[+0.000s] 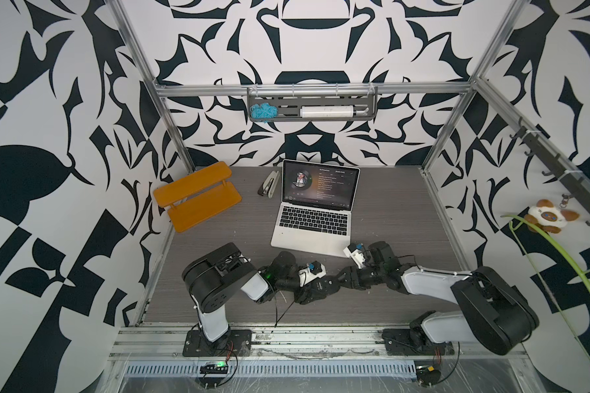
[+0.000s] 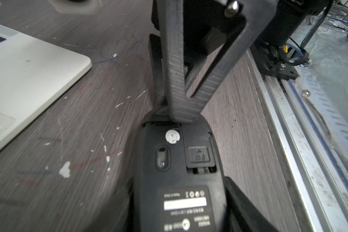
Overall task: Remove the wireless mouse receiver from the laptop
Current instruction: Close the lid on the mouse.
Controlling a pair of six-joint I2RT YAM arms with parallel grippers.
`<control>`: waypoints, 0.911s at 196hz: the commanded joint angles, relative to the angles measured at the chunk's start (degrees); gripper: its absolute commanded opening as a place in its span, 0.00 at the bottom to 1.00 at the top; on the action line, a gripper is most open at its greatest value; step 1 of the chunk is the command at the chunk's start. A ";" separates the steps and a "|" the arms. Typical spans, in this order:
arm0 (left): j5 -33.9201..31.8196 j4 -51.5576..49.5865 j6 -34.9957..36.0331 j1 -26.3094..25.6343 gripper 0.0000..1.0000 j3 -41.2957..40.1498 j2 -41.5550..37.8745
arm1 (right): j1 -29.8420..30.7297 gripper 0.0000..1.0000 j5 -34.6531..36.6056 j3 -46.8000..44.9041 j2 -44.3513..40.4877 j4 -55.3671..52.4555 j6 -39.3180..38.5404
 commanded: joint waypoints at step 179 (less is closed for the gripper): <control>1.41 -8.76 -0.40 0.14 0.28 1.80 2.98 | 4.09 0.37 0.35 2.36 7.77 -2.32 -2.72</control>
